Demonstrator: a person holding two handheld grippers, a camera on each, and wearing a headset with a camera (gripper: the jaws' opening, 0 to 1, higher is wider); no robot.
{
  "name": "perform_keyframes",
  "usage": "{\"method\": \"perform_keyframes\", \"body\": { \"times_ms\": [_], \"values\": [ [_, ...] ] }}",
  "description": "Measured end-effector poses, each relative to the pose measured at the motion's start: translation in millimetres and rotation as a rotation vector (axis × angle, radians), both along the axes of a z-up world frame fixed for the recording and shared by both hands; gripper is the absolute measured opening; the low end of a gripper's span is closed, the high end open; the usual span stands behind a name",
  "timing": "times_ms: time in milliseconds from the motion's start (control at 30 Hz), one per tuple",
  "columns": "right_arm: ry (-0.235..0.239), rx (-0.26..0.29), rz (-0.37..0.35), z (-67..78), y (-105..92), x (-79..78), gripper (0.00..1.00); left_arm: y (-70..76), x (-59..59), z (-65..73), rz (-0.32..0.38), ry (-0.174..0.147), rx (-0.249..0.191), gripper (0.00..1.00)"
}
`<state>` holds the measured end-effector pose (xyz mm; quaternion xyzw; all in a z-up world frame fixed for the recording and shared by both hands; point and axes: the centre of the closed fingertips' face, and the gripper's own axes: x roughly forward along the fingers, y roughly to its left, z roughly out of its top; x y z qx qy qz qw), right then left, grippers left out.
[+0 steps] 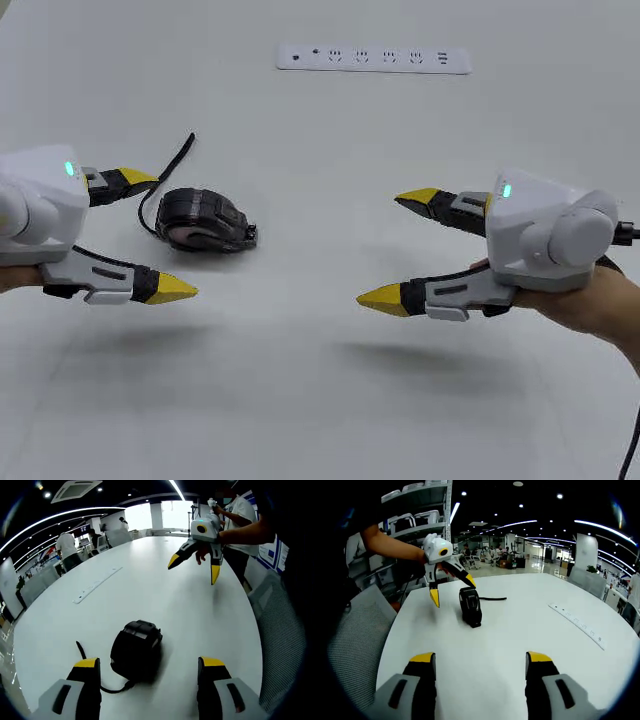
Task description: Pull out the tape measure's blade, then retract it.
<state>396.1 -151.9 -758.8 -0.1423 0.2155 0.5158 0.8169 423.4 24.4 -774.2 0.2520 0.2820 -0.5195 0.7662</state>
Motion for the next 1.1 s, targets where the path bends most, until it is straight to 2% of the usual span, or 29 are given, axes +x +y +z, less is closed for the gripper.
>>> {"method": "perform_keyframes", "body": {
  "times_ms": [100,167,333,500,533,767,800,900,1100],
  "values": [
    [-0.008,0.001,0.024,-2.0,7.4,5.0,0.7,0.5,3.0,-4.1,-0.038,0.005,0.031,0.69],
    [-0.011,-0.015,0.047,-5.6,13.3,7.3,0.69,2.8,4.6,-9.4,-0.07,0.006,0.074,0.67],
    [-0.018,-0.029,0.095,-13.7,28.4,13.4,0.65,4.7,12.5,-16.3,-0.111,-0.001,0.128,0.56],
    [-0.038,-0.049,0.14,-21.7,42.8,18.0,0.58,3.0,13.8,-22.0,-0.154,0.021,0.147,0.45],
    [-0.041,-0.052,0.142,-23.0,44.7,19.7,0.56,3.6,15.7,-22.8,-0.161,0.01,0.156,0.44],
    [-0.041,-0.05,0.17,-31.0,60.9,29.1,0.5,5.1,26.4,-28.7,-0.162,0.009,0.184,0.31],
    [-0.041,-0.05,0.173,-32.7,64.0,31.1,0.49,5.5,25.9,-30.3,-0.15,0.034,0.181,0.3],
    [-0.043,-0.055,0.183,-35.7,72.2,34.2,0.47,5.7,25.7,-31.6,-0.147,0.055,0.18,0.3],
    [-0.037,-0.062,0.218,-43.1,90.4,34.9,0.42,5.4,23.3,-31.8,-0.148,0.069,0.179,0.29]
  ]
}}
